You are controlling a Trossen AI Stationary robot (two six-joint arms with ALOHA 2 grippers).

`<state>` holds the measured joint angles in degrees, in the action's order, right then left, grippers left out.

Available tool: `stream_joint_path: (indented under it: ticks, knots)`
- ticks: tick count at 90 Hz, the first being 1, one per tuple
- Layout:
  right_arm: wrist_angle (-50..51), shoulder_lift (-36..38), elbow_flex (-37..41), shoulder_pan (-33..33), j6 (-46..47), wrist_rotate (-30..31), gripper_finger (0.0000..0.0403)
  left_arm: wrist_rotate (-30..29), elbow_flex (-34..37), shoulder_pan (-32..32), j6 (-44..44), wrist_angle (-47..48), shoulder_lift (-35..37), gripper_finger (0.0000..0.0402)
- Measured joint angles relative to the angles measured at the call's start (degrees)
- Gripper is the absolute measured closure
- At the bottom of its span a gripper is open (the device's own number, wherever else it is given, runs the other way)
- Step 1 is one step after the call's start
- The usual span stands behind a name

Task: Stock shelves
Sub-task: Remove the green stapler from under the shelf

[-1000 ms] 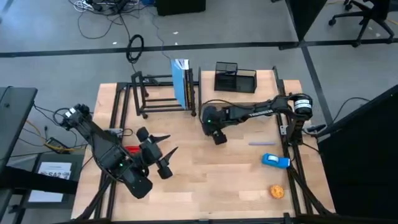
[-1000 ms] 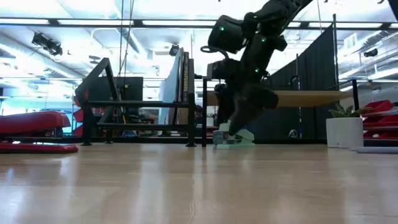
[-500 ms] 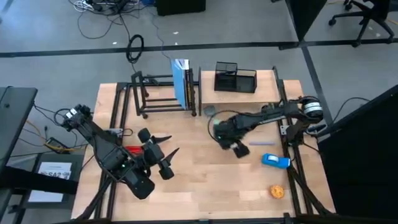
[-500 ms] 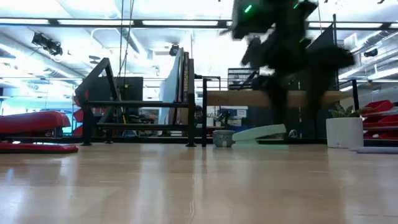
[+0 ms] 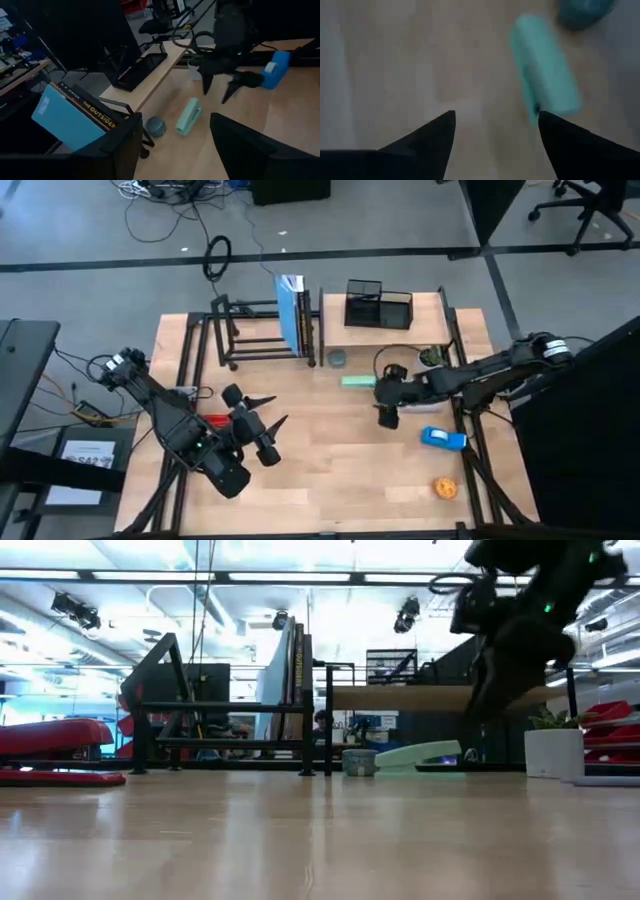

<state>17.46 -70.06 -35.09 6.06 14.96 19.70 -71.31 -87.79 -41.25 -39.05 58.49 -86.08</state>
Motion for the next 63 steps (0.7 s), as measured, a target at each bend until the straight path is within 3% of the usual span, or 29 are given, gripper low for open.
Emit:
stream_joint_path:
  ticks: [25, 48, 63]
  knots:
    - [-18.02, -2.96, 8.16, -10.70, -10.24, 0.10, 0.0161, 0.00, 0.00, 0.00, -0.09, -0.31, 0.00, 0.0188]
    - [-24.33, -10.20, 8.91, -15.15, -12.56, -11.28, 0.0184, 0.00, 0.00, 0.07, -0.16, -0.36, 0.02, 0.0188]
    - [-25.05, -11.24, 8.91, -13.84, -9.24, -14.81, 0.0237, 0.00, -0.01, 0.07, -0.19, -0.40, 0.02, 0.0188]
